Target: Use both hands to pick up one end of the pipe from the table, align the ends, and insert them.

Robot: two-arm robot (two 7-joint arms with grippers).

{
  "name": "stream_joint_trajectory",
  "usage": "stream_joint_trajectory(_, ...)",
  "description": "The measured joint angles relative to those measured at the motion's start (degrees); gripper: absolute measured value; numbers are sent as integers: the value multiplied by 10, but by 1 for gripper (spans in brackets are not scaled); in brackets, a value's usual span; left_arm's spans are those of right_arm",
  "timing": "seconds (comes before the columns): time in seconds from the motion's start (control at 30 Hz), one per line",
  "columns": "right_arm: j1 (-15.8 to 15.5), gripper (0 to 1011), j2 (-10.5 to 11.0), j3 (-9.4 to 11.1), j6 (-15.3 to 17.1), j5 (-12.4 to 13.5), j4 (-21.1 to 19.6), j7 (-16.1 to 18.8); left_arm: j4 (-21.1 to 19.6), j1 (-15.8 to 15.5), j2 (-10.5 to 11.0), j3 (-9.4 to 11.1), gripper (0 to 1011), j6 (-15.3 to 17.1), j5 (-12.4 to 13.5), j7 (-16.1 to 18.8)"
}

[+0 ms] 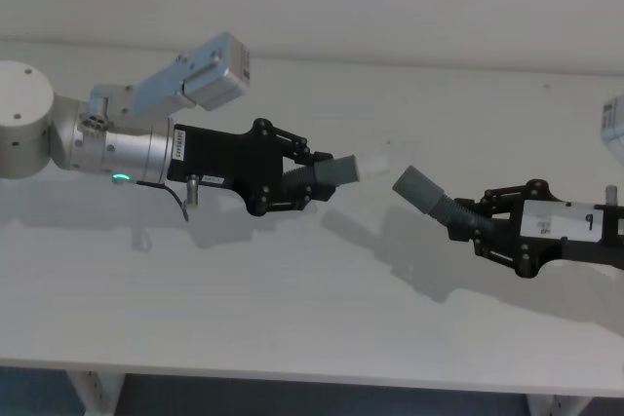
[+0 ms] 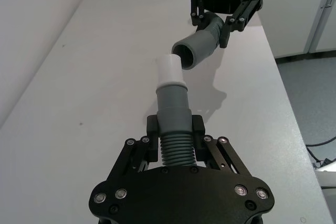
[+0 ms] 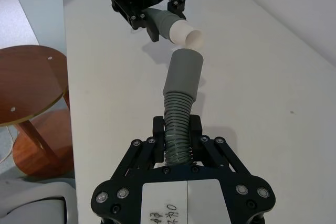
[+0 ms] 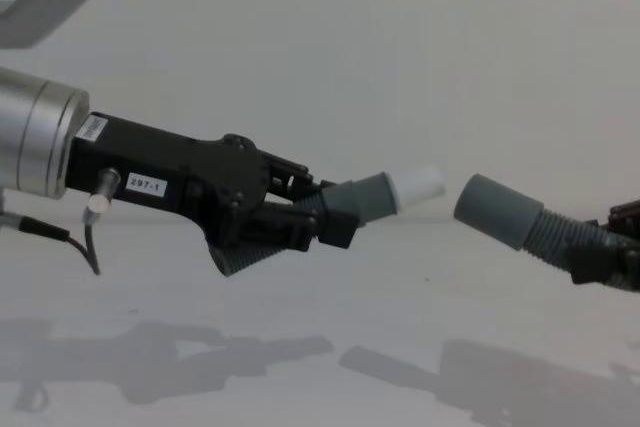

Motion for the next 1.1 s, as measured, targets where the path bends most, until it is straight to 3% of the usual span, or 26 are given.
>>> stream_joint_trajectory(1.1,13,273,10,-15,-9,12,11,2,27,-13,-28,32,364,-4,-15,-3)
